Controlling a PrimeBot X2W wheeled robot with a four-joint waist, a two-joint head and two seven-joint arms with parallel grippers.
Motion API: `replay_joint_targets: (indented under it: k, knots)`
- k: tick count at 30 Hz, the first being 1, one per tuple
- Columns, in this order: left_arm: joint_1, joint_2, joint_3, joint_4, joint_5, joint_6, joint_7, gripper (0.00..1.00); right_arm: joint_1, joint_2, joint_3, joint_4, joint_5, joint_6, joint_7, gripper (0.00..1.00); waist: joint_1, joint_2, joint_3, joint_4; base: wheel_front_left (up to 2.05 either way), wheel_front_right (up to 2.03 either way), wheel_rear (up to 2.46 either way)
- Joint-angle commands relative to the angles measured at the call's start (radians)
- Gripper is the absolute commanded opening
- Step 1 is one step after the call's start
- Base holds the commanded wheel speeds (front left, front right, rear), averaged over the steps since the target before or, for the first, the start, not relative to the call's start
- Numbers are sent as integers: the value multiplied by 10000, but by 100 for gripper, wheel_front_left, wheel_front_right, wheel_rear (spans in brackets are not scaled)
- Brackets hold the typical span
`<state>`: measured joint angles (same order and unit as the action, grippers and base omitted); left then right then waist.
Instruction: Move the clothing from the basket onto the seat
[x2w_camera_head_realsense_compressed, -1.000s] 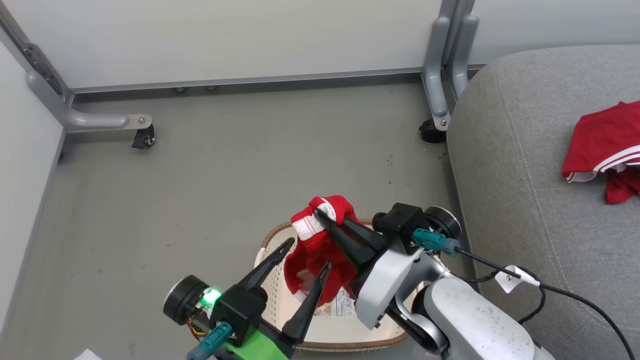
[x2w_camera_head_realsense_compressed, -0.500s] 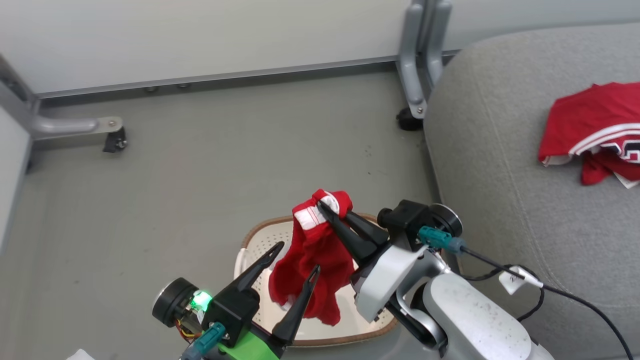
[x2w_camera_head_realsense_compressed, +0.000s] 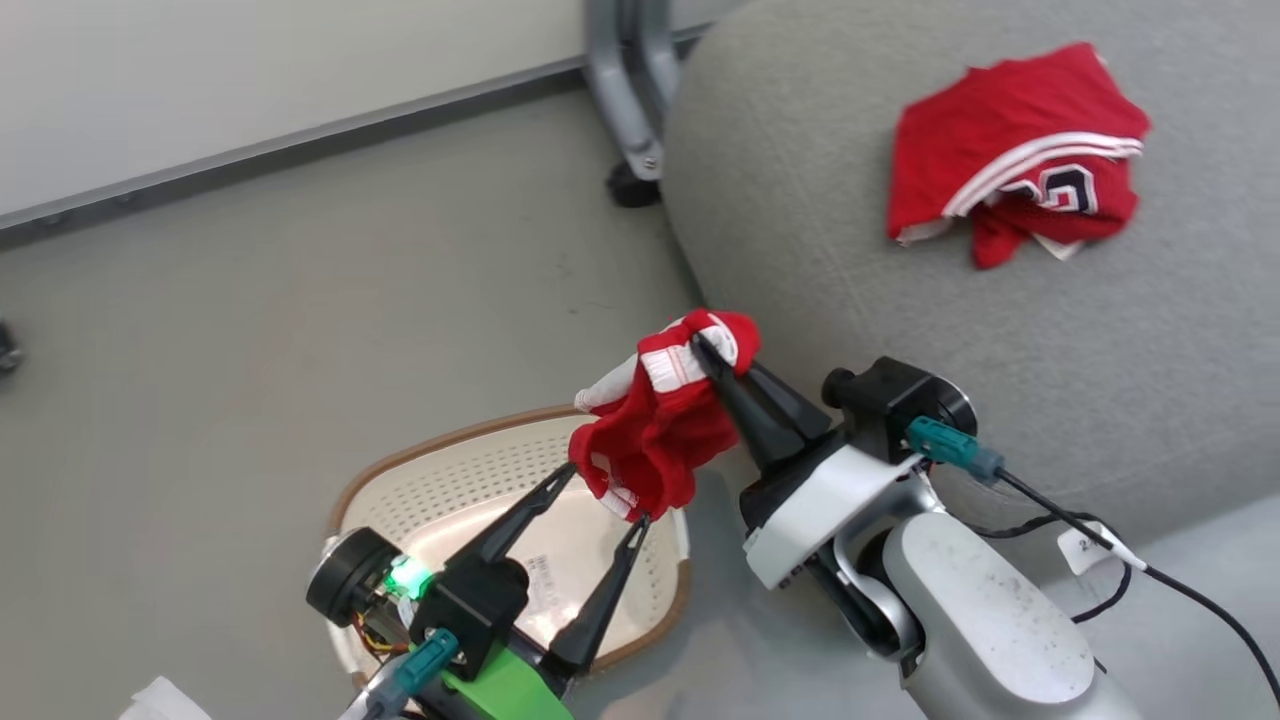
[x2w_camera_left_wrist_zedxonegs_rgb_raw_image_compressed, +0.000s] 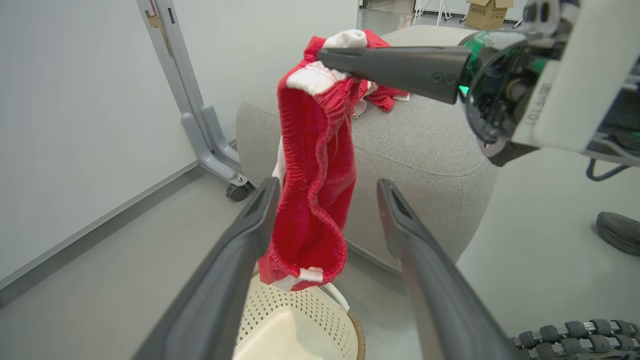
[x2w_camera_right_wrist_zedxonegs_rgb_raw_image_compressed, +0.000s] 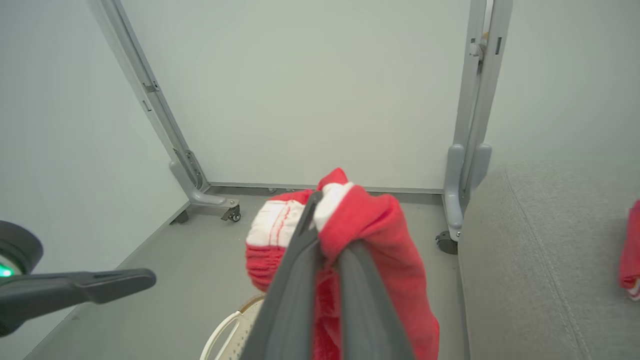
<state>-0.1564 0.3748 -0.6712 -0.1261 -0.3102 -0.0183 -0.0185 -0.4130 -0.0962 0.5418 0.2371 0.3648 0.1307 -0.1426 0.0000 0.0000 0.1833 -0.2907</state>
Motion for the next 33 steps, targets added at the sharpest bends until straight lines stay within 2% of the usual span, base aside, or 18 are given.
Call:
replay_joint_targets:
  k: [1,8,16,19,25,29,33]
  knots:
    - [-191,70,-9,-60,19,-31,41,100,103,55,-134,-1,-67,2,-105,0,0,0,495,-1443,0,0,0]
    - [-381,59,-248,-308,106,-149,221,100,-126,-14,-1112,-8,-131,2,-241,0,0,0,807,-2051,0,0,0]
    - [-884,61,-164,-613,252,-138,210,100,-1767,-636,-2945,271,-367,0,-482,0,0,0,1444,-1604,0,0,0]
    - [-1122,92,-114,-729,345,-116,173,100,-2731,-1143,-3750,217,-515,0,-383,0,0,0,1752,-1292,0,0,0]
    - [-1913,70,-118,-962,595,-340,82,100,-5095,-2632,-5488,-6,-851,-1,195,0,0,0,2668,-421,0,0,0]
    - [-2444,35,-163,-1091,820,-451,-11,100,-6397,-3683,-6081,246,-1230,0,560,0,0,0,3349,113,0,0,0]
    - [-2788,70,-137,-1123,954,-517,-111,100,-7025,-4124,-6432,785,-1505,-1,835,0,0,0,3971,491,0,0,0]
